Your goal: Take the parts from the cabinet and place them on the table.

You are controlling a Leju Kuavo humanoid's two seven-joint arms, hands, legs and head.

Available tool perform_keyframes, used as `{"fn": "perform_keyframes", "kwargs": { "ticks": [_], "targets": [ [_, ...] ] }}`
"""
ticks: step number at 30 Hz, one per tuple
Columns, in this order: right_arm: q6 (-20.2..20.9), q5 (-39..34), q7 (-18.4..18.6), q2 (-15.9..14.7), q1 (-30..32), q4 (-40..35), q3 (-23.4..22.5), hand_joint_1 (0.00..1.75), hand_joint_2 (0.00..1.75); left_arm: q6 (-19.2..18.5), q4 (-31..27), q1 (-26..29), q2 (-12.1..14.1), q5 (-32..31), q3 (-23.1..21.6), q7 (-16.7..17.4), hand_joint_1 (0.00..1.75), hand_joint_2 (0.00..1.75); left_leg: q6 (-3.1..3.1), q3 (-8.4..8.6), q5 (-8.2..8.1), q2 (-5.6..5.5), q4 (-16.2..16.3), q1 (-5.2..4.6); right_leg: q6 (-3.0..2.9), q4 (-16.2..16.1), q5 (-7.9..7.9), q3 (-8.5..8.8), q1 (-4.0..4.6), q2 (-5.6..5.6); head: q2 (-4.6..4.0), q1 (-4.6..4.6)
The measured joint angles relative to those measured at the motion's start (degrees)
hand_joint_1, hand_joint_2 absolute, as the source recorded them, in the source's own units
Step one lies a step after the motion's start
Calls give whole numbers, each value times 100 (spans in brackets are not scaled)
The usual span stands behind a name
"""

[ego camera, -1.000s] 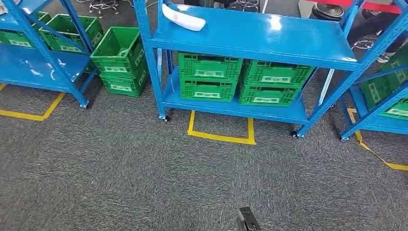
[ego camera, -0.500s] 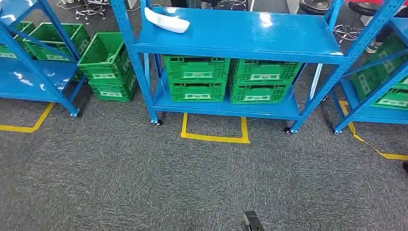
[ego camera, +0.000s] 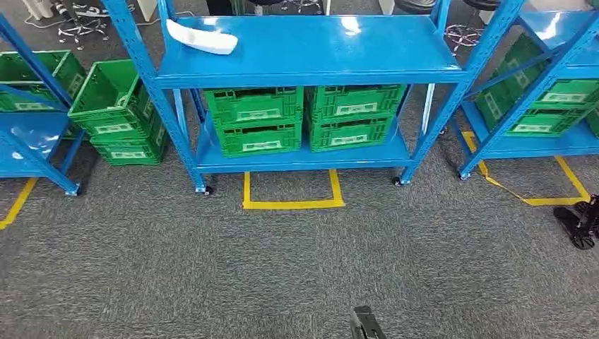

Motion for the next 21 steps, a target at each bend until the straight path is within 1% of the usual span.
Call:
{"fn": "perform_keyframes", "kwargs": {
  "ticks": [1,2,3,4,5,6,7,8,9,10,11,12,13,14,15,16,17,18,19,21],
  "targets": [
    [0,0,0,-19,-4,0,0,0,0,0,-2,-10,-9,0,0,-11,0,0,34,17,21,22,-32,58,44,46,-74,-19,-9,-24,-2,-4],
    [0,0,-2,-15,-10,-2,2,0,0,0,-2,-16,-2,0,0,-22,0,0,50,26,12,31,-34,60,99,207,-182,-80,-13,-76,0,35],
    [2,0,-2,-15,-26,-2,2,0,0,0,-2,-16,-7,0,0,-31,0,0,83,29,0,57,-34,59,144,564,-380,-251,-46,-102,0,99],
    [4,-2,-2,-13,-37,-2,2,0,0,0,-2,-10,-7,0,0,-31,0,0,86,31,-2,78,-34,59,179,1026,-590,-481,-78,-120,0,140],
    [4,-2,-2,-13,-38,-2,2,0,0,0,-2,-6,-7,0,0,-28,0,0,90,29,-6,107,-34,59,211,1483,-754,-725,-101,-134,0,153],
    [7,-4,0,-13,-28,-2,2,0,0,0,-2,-4,-7,0,0,-26,0,0,88,31,-13,124,-33,60,232,1733,-790,-870,-121,-140,0,175],
    [15,-9,-2,-13,-15,-2,4,0,0,0,-2,-4,-7,0,0,-20,0,0,84,40,-22,133,-33,65,243,1728,-682,-900,-141,-144,0,206],
    [17,-15,0,-13,-8,-2,4,0,0,0,-2,-5,-7,0,0,-18,0,0,74,56,-33,133,-32,74,247,1468,-444,-802,-155,-145,0,225],
    [17,-18,0,-13,-5,-2,4,0,0,0,-2,-6,-9,0,0,-18,0,0,57,77,-44,133,-32,81,245,1131,-216,-655,-162,-146,0,241],
    [17,-18,0,-13,-3,-2,4,0,0,0,-2,-8,-11,0,0,-15,0,0,32,112,-60,131,-32,92,240,616,75,-413,-171,-149,0,258],
    [24,-18,0,-13,-1,-2,4,0,0,0,-2,-10,-15,0,0,-13,0,0,1,148,-79,132,-37,109,242,144,168,-180,-169,-150,0,284],
    [33,-13,0,-9,-1,-2,4,0,0,-2,-2,-23,-15,0,0,4,0,0,-41,130,-72,127,-50,91,227,93,98,-151,-122,-144,0,291],
    [35,-2,6,-9,-6,-2,9,0,0,-7,-2,-26,-18,0,0,13,0,0,-86,111,-69,121,-43,90,171,38,83,-130,-115,-156,0,306],
    [42,11,31,-2,6,-2,15,0,0,-13,-2,-25,-13,15,0,28,0,0,-37,118,-142,113,-8,52,199,-24,120,-128,-133,-157,0,282],
    [46,29,57,9,25,0,24,0,0,-26,-2,-13,-9,28,0,59,0,0,114,124,-101,107,-35,54,206,-5,103,-112,-133,-163,0,245],
    [44,68,96,2,39,0,26,0,0,-55,-2,-8,-9,50,2,101,0,0,116,134,-102,110,-53,54,203,-9,102,-105,-127,-161,0,194],
    [39,81,129,2,38,4,31,0,0,-77,0,-9,-2,61,0,153,0,0,84,157,-90,113,-75,56,174,-8,96,-105,-124,-160,0,166],
    [28,116,136,7,36,2,46,0,0,-112,0,-9,-2,66,0,199,0,0,73,180,-83,112,-100,55,162,-8,91,-104,-124,-161,0,138],
    [24,142,138,24,34,2,74,0,0,-125,0,-9,9,76,0,225,0,0,48,190,-71,111,-120,55,155,-6,89,-102,-124,-161,0,114],
    [13,192,138,59,34,2,127,0,0,-149,0,-8,24,90,2,249,0,0,18,205,-62,106,-147,55,143,-6,84,-98,-125,-165,0,83]
  ]
}}
